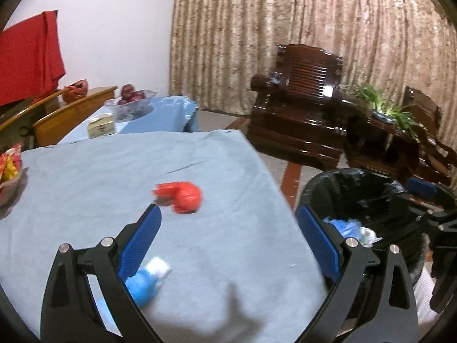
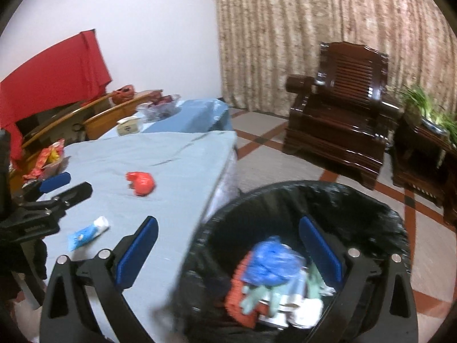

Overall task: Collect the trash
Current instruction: 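Move both open tools back over the table toward the tube and red bag, then grasp the blue-and-white tube with the left tool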

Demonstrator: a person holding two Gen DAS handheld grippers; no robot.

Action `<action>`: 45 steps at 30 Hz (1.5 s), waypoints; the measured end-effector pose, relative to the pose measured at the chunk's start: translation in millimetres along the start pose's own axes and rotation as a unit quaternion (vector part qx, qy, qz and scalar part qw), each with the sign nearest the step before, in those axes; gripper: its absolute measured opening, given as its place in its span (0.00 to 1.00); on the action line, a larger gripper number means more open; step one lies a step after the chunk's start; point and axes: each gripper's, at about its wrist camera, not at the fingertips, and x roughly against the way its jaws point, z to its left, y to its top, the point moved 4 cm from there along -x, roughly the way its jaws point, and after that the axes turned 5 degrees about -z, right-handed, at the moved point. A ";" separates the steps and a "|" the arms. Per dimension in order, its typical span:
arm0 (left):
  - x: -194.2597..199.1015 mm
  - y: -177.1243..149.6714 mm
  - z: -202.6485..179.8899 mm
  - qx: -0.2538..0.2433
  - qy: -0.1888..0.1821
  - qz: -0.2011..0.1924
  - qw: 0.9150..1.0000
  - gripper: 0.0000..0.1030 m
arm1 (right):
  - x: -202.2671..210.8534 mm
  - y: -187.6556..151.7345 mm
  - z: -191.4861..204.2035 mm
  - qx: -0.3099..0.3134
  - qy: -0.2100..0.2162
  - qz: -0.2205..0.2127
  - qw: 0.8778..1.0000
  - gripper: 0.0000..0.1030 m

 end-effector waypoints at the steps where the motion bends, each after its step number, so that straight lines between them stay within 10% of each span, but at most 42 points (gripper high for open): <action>1: 1.8 -1.8 9.2 0.003 0.006 0.001 1.000 0.91 | -2.3 0.8 7.3 0.003 0.005 0.000 1.000 0.94; 33: -48.7 -98.1 112.9 0.007 0.041 0.113 0.993 0.91 | -93.5 -27.2 126.9 0.035 0.085 0.052 0.994 0.90; 37: -61.4 -101.5 111.3 0.013 0.025 0.132 0.991 0.73 | -100.6 -26.9 129.6 0.038 0.084 0.055 0.994 0.90; 45: -80.5 -105.6 104.5 0.006 0.003 0.155 0.988 0.69 | -113.2 -24.9 129.3 0.039 0.083 0.060 0.994 0.90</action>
